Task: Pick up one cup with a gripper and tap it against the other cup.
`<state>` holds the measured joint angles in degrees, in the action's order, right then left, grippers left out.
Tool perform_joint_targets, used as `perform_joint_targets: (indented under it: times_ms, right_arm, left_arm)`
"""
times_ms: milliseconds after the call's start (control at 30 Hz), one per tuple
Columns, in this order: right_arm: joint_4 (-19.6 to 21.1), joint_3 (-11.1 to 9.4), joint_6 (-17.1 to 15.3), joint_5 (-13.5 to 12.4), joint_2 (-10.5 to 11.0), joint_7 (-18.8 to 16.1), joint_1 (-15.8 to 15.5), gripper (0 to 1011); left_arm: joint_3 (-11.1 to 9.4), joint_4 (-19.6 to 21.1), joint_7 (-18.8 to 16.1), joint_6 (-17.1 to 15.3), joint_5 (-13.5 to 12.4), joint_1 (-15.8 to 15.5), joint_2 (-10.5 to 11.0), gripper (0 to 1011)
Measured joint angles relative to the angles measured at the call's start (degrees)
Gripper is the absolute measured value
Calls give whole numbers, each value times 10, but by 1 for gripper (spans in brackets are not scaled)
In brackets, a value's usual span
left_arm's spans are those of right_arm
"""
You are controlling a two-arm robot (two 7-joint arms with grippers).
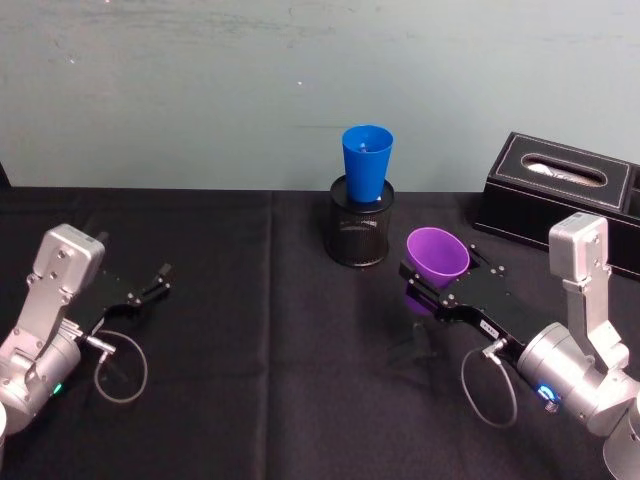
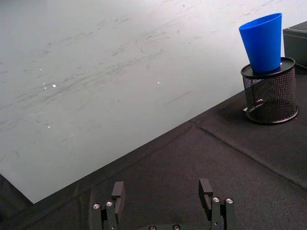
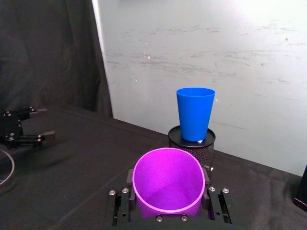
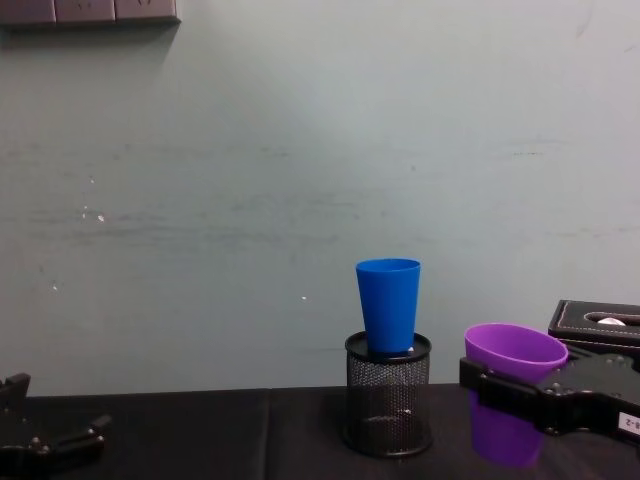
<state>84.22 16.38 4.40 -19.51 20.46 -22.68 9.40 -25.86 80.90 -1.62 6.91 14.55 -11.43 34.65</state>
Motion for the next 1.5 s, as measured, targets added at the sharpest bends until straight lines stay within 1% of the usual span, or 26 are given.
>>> perform_joint_targets:
  times_ms: [600,833,1033,1167,1367,1500]
  right_arm:
    - [2,2,0,-1,-2,-1,2,736]
    - [-15,6,-1,-9,-12,-8,26,735]
    - [-53,11,10,-9,-25,-9,59,736]
    - [-75,15,16,-2,-33,-9,78,736]
    - [-96,20,20,11,-40,-7,102,736]
    - [-121,23,22,18,-48,-6,123,736]
  left_arm:
    - [0,0,0,0,0,0,0,1011]
    - [0,0,0,0,0,0,0,1011]
    - [0,0,0,0,0,0,0,1011]
    - [0,0,0,0,0,0,0,1011]
    - [0,0,0,0,0,0,0,1011]
    - [0,0,0,0,0,0,0,1012]
